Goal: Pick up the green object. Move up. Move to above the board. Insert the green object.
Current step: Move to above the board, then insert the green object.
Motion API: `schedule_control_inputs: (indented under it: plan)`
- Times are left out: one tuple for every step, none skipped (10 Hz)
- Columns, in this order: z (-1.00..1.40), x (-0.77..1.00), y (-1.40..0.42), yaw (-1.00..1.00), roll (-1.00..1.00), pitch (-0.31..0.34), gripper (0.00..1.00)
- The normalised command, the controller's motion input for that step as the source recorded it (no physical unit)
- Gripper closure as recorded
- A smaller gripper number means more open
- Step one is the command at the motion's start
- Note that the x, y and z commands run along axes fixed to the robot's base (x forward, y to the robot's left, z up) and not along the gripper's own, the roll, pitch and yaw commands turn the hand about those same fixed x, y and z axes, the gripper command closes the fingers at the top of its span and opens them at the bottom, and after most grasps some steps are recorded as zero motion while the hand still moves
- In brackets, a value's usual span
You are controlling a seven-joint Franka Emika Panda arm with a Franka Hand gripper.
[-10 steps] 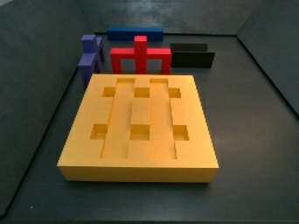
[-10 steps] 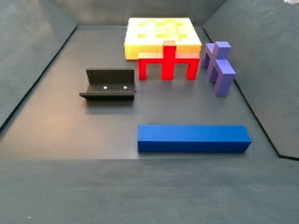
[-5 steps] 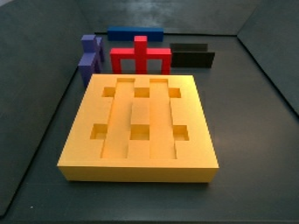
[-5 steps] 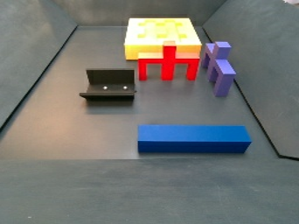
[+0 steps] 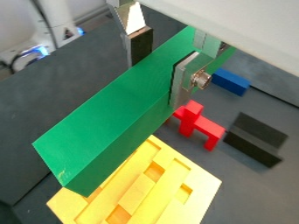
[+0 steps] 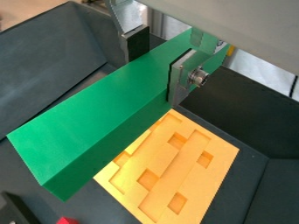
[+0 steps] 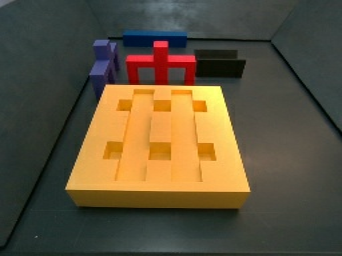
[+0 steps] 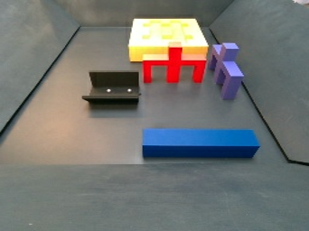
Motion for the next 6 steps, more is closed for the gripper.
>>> schedule_control_inputs:
  plan:
    - [0.03,0.07,-0.03,0.25,0.08,0.157,1.00]
    - [0.00,0.04,0.00,0.00,0.00,0.000,1.00]
    - [0.00,0.15,-0.30,0.05,0.00,0.000,1.00]
    - [-0.01,0.12,-0.58,0.14,0.00,0.000,1.00]
    - [-0.16,0.05,-0.67,0.18,0.03,0.000,1.00]
    - [-0.79,-0.09,-0.36,0.00,0.00,-0.129,1.00]
